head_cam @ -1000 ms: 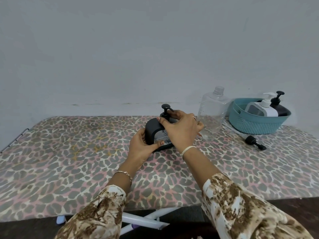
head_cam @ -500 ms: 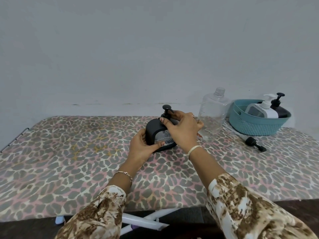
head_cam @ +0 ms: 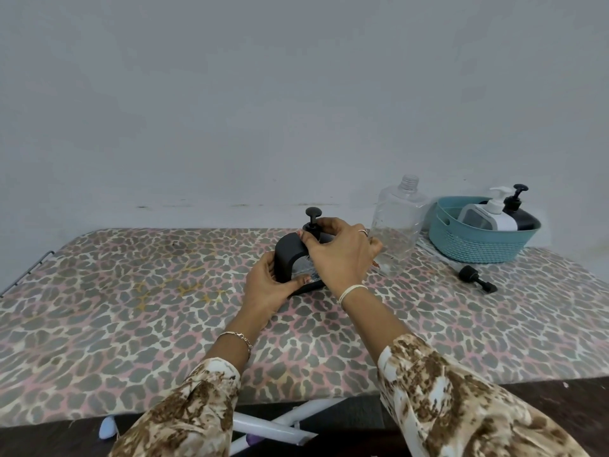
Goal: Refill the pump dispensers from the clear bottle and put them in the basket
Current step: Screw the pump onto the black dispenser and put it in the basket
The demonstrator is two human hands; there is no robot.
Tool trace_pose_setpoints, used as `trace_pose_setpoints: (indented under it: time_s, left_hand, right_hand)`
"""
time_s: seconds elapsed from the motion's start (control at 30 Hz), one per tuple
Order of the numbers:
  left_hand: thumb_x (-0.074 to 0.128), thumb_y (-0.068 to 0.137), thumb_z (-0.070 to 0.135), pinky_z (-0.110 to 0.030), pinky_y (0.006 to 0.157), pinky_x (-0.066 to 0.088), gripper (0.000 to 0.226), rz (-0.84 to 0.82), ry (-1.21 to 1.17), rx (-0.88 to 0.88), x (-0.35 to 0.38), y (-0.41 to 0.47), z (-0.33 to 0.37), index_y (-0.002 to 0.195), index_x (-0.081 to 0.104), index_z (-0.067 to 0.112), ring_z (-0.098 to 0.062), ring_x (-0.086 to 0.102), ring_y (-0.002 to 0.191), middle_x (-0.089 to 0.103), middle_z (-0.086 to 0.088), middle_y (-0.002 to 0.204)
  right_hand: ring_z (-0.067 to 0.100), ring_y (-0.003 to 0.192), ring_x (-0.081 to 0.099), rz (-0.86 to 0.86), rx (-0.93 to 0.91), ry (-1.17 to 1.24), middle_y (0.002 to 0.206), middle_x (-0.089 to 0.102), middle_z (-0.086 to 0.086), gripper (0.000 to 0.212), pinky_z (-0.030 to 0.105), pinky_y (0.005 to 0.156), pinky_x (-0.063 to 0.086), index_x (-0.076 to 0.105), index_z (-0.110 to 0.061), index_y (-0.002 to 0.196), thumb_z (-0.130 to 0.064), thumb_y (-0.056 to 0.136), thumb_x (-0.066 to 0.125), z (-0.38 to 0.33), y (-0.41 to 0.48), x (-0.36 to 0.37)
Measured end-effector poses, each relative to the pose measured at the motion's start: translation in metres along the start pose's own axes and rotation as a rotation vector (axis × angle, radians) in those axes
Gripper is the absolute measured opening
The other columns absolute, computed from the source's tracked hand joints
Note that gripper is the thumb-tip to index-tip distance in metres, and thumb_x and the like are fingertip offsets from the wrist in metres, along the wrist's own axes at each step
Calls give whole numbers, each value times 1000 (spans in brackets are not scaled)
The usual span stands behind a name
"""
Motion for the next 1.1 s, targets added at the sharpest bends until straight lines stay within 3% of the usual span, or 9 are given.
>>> trace_pose_setpoints:
  time_s: [0.07,0.17,0.27,0.33,0.53,0.7,0.83,0.97,1.1]
  left_hand:
    - [90,61,11,-36,89,55,57,-10,-20,-13,1,-2,3,106,58,22,-15,67,99,69,-1,105]
    - [89,62,8,-38,91,55,59,-25,-55,-40,1,-4,8,110,57,16,-18,66,102,67,-5,109]
    - [88,63,4,-37,89,55,57,-69,-112,-69,3,-8,10,110,58,17,-18,66,103,68,-6,111]
    - [88,61,3,-33,85,57,57,-128,-147,-87,6,-14,12,108,59,18,-17,68,102,70,-5,109]
    - [91,52,9,-31,77,58,74,-330,-232,-147,44,-31,28,118,58,8,-20,69,101,73,-6,107]
    - [89,56,11,-27,77,57,65,-417,-209,-113,101,-39,56,114,59,9,-16,70,97,72,-5,106]
    - [83,70,7,-24,79,56,51,-475,-217,-97,157,-42,75,107,55,26,-6,66,97,67,2,110]
    - [79,77,15,-35,98,50,51,-485,-169,-34,208,-39,95,114,48,30,-14,58,111,60,6,116]
    - [73,84,16,-27,97,47,56,-480,-120,30,252,-30,114,132,45,20,-14,55,118,58,3,125]
  right_hand:
    - [14,102,55,-129,8,117,84,67,-17,30,34,91,29,70,-35,97,-54,74,72,8,2,13]
    - [19,110,58,-383,-20,343,109,69,-5,40,38,94,48,67,-23,112,-44,80,73,13,2,30]
    - [10,121,51,-548,-67,417,130,58,-2,54,28,102,41,59,-18,129,-36,81,75,20,1,26]
    - [8,122,49,-656,-71,418,132,57,-4,56,24,100,37,56,-20,132,-32,81,76,31,0,20]
    - [12,112,62,-856,46,656,118,68,-1,52,26,91,52,59,-16,126,-16,77,78,65,7,-14]
    - [10,107,65,-794,100,748,111,72,-3,46,18,83,52,65,-18,114,-20,70,80,95,31,-60]
    - [14,106,66,-662,119,747,110,72,2,44,21,84,53,73,-24,104,-28,62,85,127,57,-100]
    - [11,96,69,-474,109,686,99,75,-2,44,16,75,53,75,-22,95,-29,53,88,152,89,-137]
    - [12,95,70,-321,143,609,97,75,-1,43,23,79,55,74,-17,97,-22,57,89,178,122,-163]
Point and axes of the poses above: each hand's wrist, its own y-axis towards the middle knuckle, its own x-axis out of the palm, z = x × y, the point moved 9 cm from there along y, towards the middle knuckle
